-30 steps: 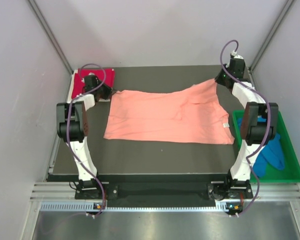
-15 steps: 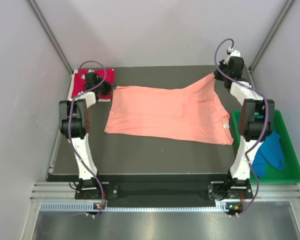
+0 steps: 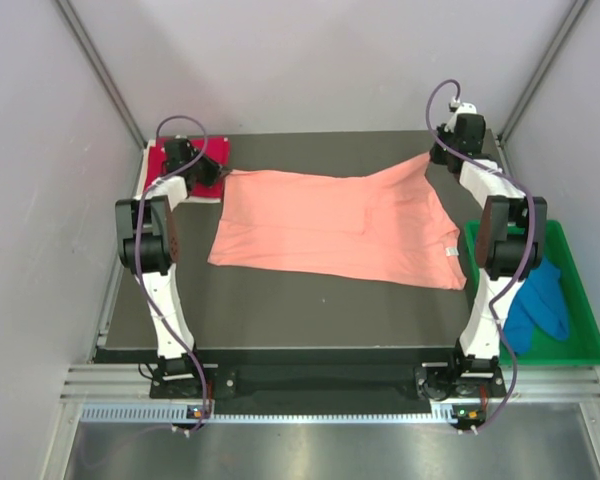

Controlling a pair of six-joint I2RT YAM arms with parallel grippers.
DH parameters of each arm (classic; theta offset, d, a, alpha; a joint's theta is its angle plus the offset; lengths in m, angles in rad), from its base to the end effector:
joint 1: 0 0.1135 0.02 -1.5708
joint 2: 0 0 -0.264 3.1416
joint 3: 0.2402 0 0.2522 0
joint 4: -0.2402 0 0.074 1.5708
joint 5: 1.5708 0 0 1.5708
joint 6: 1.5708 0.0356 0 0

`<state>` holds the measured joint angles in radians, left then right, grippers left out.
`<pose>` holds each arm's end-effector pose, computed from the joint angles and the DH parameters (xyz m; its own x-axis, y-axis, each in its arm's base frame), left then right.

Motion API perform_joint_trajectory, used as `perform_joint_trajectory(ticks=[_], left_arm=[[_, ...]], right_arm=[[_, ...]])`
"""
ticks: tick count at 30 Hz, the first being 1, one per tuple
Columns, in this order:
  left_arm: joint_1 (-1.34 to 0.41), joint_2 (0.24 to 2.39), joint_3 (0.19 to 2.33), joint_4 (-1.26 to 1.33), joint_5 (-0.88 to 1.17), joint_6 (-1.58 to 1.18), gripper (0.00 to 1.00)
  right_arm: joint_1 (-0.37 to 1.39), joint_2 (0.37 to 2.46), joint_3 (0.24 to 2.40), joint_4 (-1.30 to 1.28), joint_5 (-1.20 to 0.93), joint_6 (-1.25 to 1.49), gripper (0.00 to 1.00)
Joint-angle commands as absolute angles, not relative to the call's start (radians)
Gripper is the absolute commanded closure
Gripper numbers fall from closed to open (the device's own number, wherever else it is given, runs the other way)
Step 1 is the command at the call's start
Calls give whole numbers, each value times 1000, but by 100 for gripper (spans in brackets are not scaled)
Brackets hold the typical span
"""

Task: Fold and stack the t-shirts
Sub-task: Fold the tshirt

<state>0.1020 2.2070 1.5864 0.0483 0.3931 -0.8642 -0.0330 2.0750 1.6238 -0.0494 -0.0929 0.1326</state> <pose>0.4997 0.0374 0.1743 -0.5219 -0.7596 -0.3880 -0.2628 0.5760 -0.7741 0.4900 -0.0129 0.2393 -0.4819 0.1476 -0.8637 0.0154 0.9870 0.1601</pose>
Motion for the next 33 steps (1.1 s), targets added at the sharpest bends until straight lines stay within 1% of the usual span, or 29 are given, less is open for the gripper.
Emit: perform_joint_trajectory(ticks=[1,4,8,9,12,19,23,27,33], left_arm=[[129,2209,1640,-47,454,-805,100],[146,2195,1640,-89,483,-789,100],[163,2223,1716,-210,541,-735,100],[164,2232,1733,-274,545,-718,100],[173,2244,1766,-360,546,-664,100],[183,2260,1822,-500,534,-588,100],[183,2247,1819,-544,519,-554,100],[183,2214,1809,-594,492,-508,100],[183,2166,1724,-601,471,-483,100]], right_arm=[[-34,1996,1618,-40,-83,104,100],[-34,1974,1602,-60,-117,101,100],[-34,1924,1549,-80,-117,94,100],[-34,1898,1522,-89,-115,87,100],[-34,1846,1473,-121,-77,75,100],[-35,1747,1388,-183,-48,71,100],[-35,1695,1304,-189,-69,100,100],[-37,1646,1256,-225,-6,106,100],[-37,1586,1184,-270,-6,107,100]])
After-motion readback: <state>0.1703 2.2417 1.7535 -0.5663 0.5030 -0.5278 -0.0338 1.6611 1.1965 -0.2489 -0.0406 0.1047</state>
